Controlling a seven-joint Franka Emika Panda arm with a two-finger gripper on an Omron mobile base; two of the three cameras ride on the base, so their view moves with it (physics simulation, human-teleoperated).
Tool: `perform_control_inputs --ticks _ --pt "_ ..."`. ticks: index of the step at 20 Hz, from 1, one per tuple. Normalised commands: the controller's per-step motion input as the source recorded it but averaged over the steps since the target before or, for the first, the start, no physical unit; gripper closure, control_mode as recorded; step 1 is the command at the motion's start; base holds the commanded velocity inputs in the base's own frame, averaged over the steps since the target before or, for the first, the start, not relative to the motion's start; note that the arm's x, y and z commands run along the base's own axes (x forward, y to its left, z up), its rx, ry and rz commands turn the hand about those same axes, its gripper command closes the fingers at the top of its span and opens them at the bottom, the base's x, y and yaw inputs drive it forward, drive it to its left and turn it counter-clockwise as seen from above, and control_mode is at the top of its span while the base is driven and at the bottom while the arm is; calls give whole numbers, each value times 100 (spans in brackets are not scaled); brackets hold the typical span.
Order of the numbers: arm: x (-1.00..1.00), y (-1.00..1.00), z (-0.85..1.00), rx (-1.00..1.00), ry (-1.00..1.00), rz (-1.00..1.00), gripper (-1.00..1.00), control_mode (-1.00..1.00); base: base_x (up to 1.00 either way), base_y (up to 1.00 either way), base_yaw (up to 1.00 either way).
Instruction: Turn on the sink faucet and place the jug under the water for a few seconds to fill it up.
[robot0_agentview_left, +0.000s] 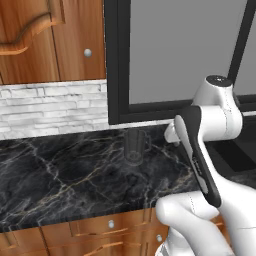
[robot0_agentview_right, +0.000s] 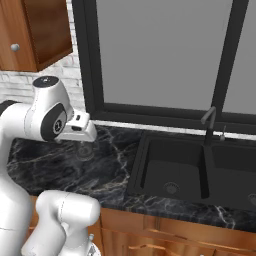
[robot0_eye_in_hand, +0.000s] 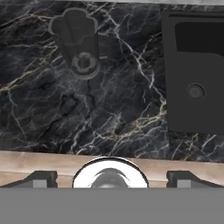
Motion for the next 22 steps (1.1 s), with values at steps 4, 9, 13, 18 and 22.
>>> perform_control_inputs --ticks 4,9,13,18,22 --pt "-2 0 9 0 0 0 -100 -100 0 0 0" --pt "12 0 3 0 2 0 -100 -100 0 0 0" --pt "13 0 0 0 4 0 -100 -100 0 0 0" --pt "5 1 0 0 3 0 -100 -100 0 0 0" --pt "0 0 0 0 0 0 -100 -100 0 0 0"
